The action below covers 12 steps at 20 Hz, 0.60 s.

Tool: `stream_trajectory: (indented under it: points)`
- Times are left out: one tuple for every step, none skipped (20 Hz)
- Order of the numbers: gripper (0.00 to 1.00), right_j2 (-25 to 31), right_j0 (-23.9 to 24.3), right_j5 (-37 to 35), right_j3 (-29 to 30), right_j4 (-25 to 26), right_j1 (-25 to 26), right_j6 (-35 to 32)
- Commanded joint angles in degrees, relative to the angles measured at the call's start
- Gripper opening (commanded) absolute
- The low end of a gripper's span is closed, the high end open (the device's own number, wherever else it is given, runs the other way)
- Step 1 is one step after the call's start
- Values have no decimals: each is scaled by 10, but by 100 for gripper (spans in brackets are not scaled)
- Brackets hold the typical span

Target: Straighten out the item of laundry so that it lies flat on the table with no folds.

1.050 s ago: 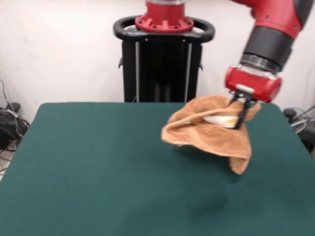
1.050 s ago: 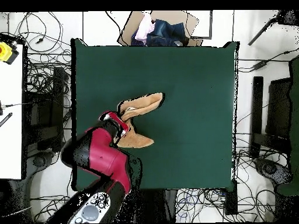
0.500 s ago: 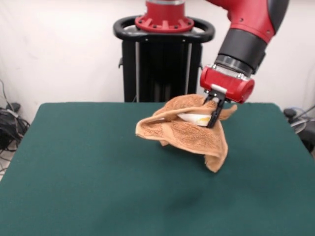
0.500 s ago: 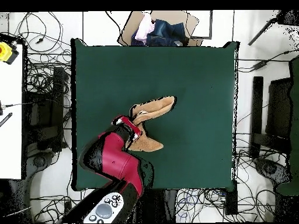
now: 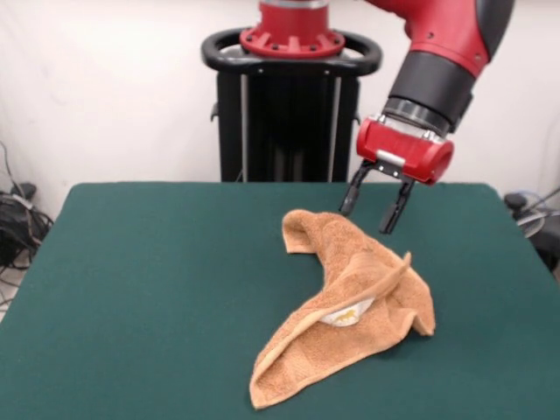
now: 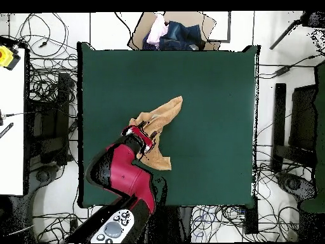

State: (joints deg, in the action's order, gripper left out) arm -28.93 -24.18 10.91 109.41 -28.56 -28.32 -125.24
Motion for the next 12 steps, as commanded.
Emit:
stream_trajectory:
  points:
    - [100,86,14,31,20,20,5,-116]
    - [100,88,16,35,20,21,5,-119]
    - [100,91,17,40,20,22,6,-121]
    - [100,91,15,43,21,20,9,-122]
    - [100,91,14,43,20,19,10,-121]
    - [100,90,14,43,20,19,9,-120]
    - [100,90,14,42,20,19,8,-119]
    - [100,92,17,42,20,22,6,-117]
    - [100,95,20,44,19,25,6,-116]
    - [100,100,24,49,18,28,8,-118]
    - [100,104,27,56,17,29,10,-121]
    - [100,110,32,61,15,32,12,-124]
